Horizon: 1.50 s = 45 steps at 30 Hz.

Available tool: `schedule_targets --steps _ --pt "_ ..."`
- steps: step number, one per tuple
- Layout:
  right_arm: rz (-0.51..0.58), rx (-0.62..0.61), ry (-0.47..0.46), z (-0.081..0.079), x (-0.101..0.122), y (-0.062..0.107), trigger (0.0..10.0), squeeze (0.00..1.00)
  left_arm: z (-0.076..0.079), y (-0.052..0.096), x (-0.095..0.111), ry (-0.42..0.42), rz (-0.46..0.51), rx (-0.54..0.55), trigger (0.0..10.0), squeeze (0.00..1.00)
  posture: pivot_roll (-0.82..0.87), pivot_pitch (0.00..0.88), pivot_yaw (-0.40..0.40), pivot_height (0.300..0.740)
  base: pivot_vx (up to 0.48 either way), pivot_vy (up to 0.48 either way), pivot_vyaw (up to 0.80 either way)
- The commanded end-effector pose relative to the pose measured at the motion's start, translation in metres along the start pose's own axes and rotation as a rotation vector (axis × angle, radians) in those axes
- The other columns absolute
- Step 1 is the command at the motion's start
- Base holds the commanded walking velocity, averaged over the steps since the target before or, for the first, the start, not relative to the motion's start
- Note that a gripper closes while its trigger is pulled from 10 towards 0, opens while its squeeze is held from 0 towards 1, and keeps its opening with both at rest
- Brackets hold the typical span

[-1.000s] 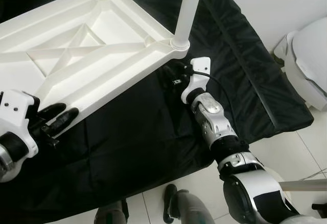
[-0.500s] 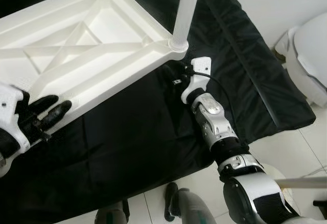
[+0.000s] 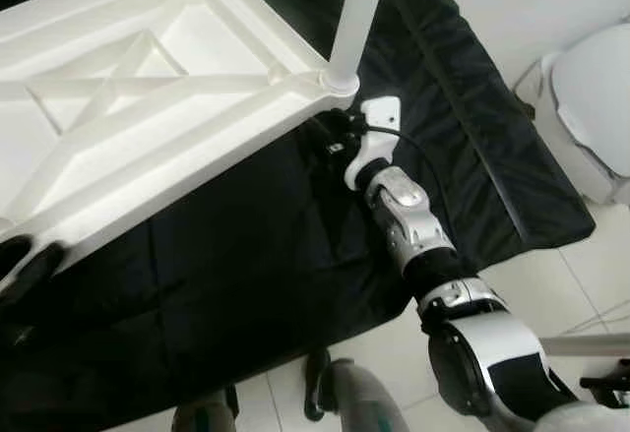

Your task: Building children table

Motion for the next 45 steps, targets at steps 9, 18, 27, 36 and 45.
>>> schedule_targets --steps 9,18,27,36,45 --pt "-0.020 0.025 0.013 -0.002 -0.002 -0.006 10.0 0.00 -0.022 0.040 -0.004 -0.020 -0.095 0.056 10.0 0.00 0.24 0.280 -0.116 0.740 0.000 0.000 0.00" --pt "-0.020 0.034 0.021 -0.005 -0.001 -0.009 10.0 0.00 -0.031 0.060 0.001 -0.055 -0.146 0.045 10.0 0.00 0.23 0.275 -0.106 0.740 0.000 0.000 0.00" --pt "-0.016 0.035 0.024 -0.004 0.000 -0.010 10.0 0.00 -0.055 0.079 -0.008 -0.081 -0.236 0.133 10.0 0.00 0.23 0.274 -0.105 0.740 0.000 0.000 0.00" --pt "-0.008 0.040 0.023 -0.007 0.002 -0.012 10.0 0.00 -0.084 0.089 -0.030 -0.064 -0.349 0.192 10.0 0.00 0.22 0.268 -0.102 0.740 0.000 0.000 0.00" --pt "-0.001 0.036 0.023 -0.006 0.003 -0.013 10.0 0.00 -0.113 0.107 -0.023 -0.181 -0.453 0.280 10.0 0.00 0.23 0.268 -0.094 0.740 0.000 0.000 0.00"
Point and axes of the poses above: a point about 5 cm out from each wrist's last joint towards the gripper, its own y axis pointing back from the gripper into the wrist, its own x axis along the axis of the wrist's last joint, z = x × y, the point moved 2 cm from there along -y, pointing out of the wrist towards the gripper, and after that the axes turned 9 degrees about -y, right-handed, at the moved point
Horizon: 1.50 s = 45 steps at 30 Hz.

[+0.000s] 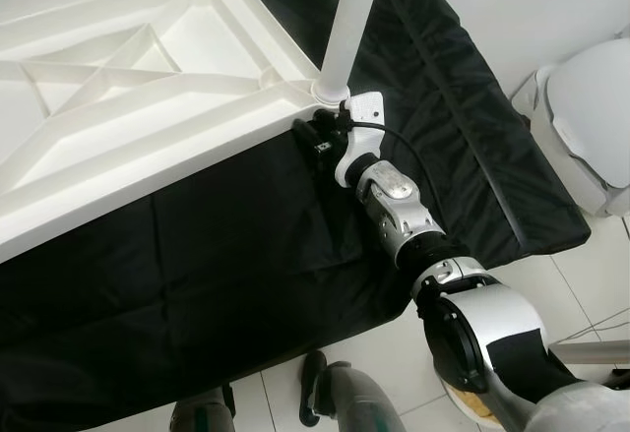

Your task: Building children table

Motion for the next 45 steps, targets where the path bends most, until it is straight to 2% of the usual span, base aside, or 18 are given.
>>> schedule_targets --steps 1,2,5,9,11,13,15,16,17,22,25,27,30,34,36,42,44,45 --pt "0.025 -0.001 0.001 0.000 0.005 -0.002 10.0 0.00 -0.006 0.005 -0.006 -0.012 -0.034 0.034 10.0 0.00 0.23 0.268 -0.094 0.740 0.000 0.000 0.00" --pt "0.025 -0.001 -0.001 0.000 0.005 -0.002 10.0 0.00 -0.015 0.002 -0.005 -0.047 -0.040 0.083 10.0 0.00 0.23 0.267 -0.093 0.740 0.000 0.000 0.00" --pt "0.026 -0.001 -0.003 -0.001 0.004 -0.002 10.0 0.00 -0.019 -0.003 -0.001 -0.099 -0.042 0.119 10.0 0.00 0.23 0.266 -0.094 0.740 0.000 0.000 0.00" --pt "0.028 0.001 -0.008 -0.002 0.004 -0.002 10.0 0.00 -0.024 -0.013 0.004 -0.099 -0.033 0.178 10.0 0.00 0.23 0.264 -0.093 0.740 0.000 0.000 0.00" --pt "0.028 0.002 -0.008 -0.003 0.004 -0.003 10.0 0.00 -0.026 -0.018 0.006 -0.151 -0.039 0.203 10.0 0.00 0.23 0.262 -0.093 0.740 0.000 0.000 0.00" --pt "0.029 0.004 -0.010 -0.004 0.004 -0.003 10.0 0.00 -0.033 -0.031 0.017 -0.239 -0.006 0.322 10.0 0.00 0.23 0.259 -0.091 0.740 0.000 0.000 0.00" --pt "0.030 0.005 -0.011 -0.005 0.003 -0.003 10.0 0.00 -0.035 -0.037 0.025 -0.237 0.040 0.374 10.0 0.00 0.22 0.256 -0.090 0.740 0.000 0.000 0.00" --pt "0.030 0.007 -0.013 -0.005 0.003 -0.003 10.0 0.00 -0.034 -0.046 0.030 -0.171 0.076 0.395 10.0 0.00 0.22 0.254 -0.086 0.740 0.000 0.000 0.00" --pt "0.030 0.007 -0.013 -0.005 0.003 -0.003 10.0 0.00 -0.034 -0.046 0.030 -0.171 0.076 0.395 10.0 0.00 0.22 0.254 -0.086 0.740 0.000 0.000 0.00" --pt "0.029 0.007 -0.016 -0.005 0.001 -0.001 10.0 0.00 0.001 -0.082 0.044 -0.077 0.198 0.303 10.0 0.00 0.21 0.247 -0.075 0.740 0.000 0.000 0.00" --pt "0.029 0.003 -0.013 -0.004 0.001 -0.001 10.0 0.00 0.011 -0.091 0.049 -0.029 0.234 0.264 10.0 0.00 0.21 0.243 -0.071 0.740 0.000 0.000 0.00" --pt "0.029 -0.009 -0.008 -0.001 0.001 0.000 10.0 0.00 0.036 -0.104 0.062 0.024 0.305 0.175 10.0 0.00 0.20 0.239 -0.066 0.740 0.000 0.000 0.00" --pt "0.028 -0.018 -0.007 0.001 0.000 0.001 10.0 0.00 0.055 -0.114 0.071 0.056 0.347 0.105 10.0 0.00 0.20 0.236 -0.062 0.740 0.000 0.000 0.00" --pt "0.027 -0.023 -0.007 0.002 0.000 0.002 10.0 0.00 0.068 -0.121 0.076 0.069 0.384 0.066 10.0 0.00 0.20 0.232 -0.055 0.740 0.000 0.000 0.00" --pt "0.028 -0.041 0.000 0.006 0.001 0.003 10.0 0.00 0.092 -0.132 0.087 0.118 0.428 -0.034 10.0 0.00 0.19 0.230 -0.048 0.740 0.000 0.000 0.00" --pt "0.032 -0.097 0.006 0.016 0.003 0.005 10.0 0.00 0.117 -0.142 0.103 0.166 0.456 -0.096 10.0 0.00 0.18 0.230 -0.042 0.740 0.000 0.000 0.00" --pt "0.032 -0.097 0.006 0.016 0.003 0.005 10.0 0.00 0.117 -0.142 0.103 0.166 0.456 -0.096 10.0 0.00 0.18 0.230 -0.042 0.740 0.000 0.000 0.00" --pt "0.022 -0.139 0.007 0.021 0.002 0.006 10.0 0.00 0.127 -0.144 0.109 0.175 0.460 -0.121 10.0 0.00 0.18 0.231 -0.040 0.740 0.000 0.000 0.00"
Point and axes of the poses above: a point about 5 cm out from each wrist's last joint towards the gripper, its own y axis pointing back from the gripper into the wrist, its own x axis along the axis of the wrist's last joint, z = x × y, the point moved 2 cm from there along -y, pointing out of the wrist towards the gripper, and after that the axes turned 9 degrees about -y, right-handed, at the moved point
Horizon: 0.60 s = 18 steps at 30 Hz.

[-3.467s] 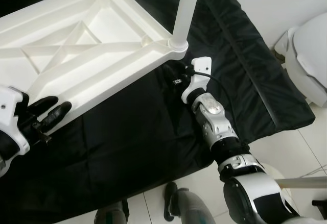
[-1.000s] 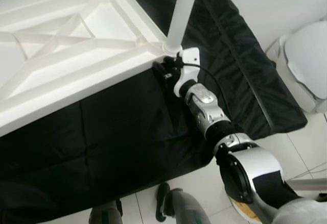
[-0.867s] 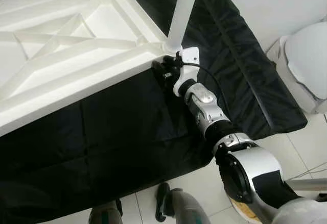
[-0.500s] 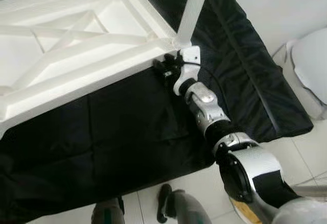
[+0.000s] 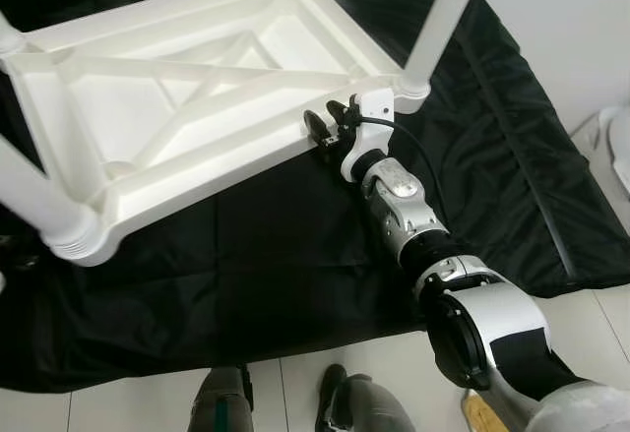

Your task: Building children table

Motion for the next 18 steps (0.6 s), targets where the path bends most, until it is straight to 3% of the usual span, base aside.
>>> schedule_targets --steps 1,3,6,11,18 --pt "-0.037 -0.087 0.003 0.012 -0.008 0.005 10.0 0.00 0.029 -0.009 0.006 0.033 0.020 -0.106 10.0 0.00 0.18 0.233 -0.040 0.740 0.000 0.000 0.00" --pt "-0.051 -0.195 0.008 0.022 -0.012 0.008 10.0 0.00 0.041 -0.014 0.009 0.052 0.030 -0.136 10.0 0.00 0.17 0.232 -0.041 0.740 0.000 0.000 0.00" --pt "-0.049 -0.236 0.009 0.025 -0.013 0.010 10.0 0.00 0.043 -0.015 0.009 0.062 0.032 -0.142 10.0 0.00 0.17 0.232 -0.041 0.740 0.000 0.000 0.00" --pt "-0.001 -0.578 0.066 0.047 -0.026 0.035 10.0 0.00 0.055 -0.020 0.008 0.078 0.025 -0.174 10.0 0.00 0.16 0.239 -0.038 0.740 0.000 0.000 0.00" --pt "0.035 -0.714 0.082 0.059 -0.028 0.049 10.0 0.00 0.052 -0.021 0.006 0.097 -0.001 -0.168 10.0 0.00 0.16 0.239 -0.037 0.740 0.000 0.000 0.00"
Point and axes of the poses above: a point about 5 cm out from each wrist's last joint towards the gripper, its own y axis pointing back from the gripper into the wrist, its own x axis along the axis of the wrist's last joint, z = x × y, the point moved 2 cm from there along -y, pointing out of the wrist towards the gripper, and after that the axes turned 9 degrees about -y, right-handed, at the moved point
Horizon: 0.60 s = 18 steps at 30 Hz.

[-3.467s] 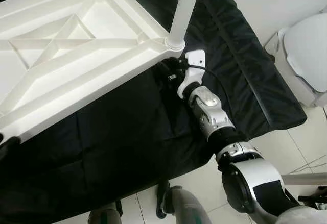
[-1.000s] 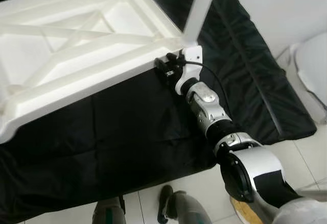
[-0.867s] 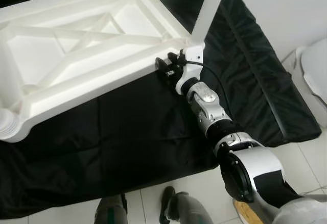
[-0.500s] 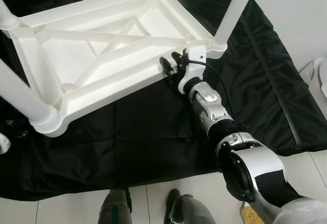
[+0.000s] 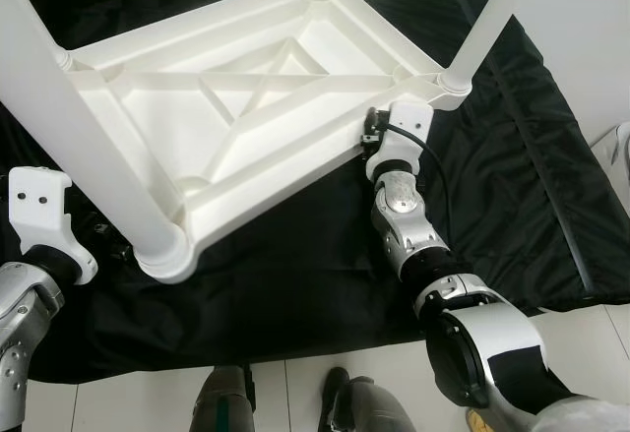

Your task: Building children table

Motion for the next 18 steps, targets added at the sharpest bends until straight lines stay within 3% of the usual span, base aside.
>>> schedule_targets --steps 1,7,15,18 --pt "-0.053 -0.144 0.033 0.032 -0.018 0.008 10.0 0.00 -0.001 0.001 -0.006 0.007 -0.035 0.000 10.0 0.00 0.15 0.239 -0.038 0.740 0.000 0.000 0.00" --pt "0.028 -0.306 0.053 0.056 -0.006 0.006 10.0 0.00 -0.002 0.001 -0.011 0.009 -0.060 0.002 10.0 0.00 0.15 0.239 -0.043 0.740 0.000 0.000 0.00" --pt "0.081 -0.426 0.074 0.074 0.002 0.008 10.0 0.00 0.000 -0.001 -0.015 0.000 -0.073 -0.004 10.0 0.00 0.14 0.236 -0.048 0.740 0.000 0.000 0.00" --pt "0.021 -0.424 0.030 0.076 -0.006 0.007 10.0 0.00 0.001 -0.002 -0.017 0.005 -0.079 -0.006 10.0 0.00 0.14 0.233 -0.051 0.740 0.000 0.000 0.00"
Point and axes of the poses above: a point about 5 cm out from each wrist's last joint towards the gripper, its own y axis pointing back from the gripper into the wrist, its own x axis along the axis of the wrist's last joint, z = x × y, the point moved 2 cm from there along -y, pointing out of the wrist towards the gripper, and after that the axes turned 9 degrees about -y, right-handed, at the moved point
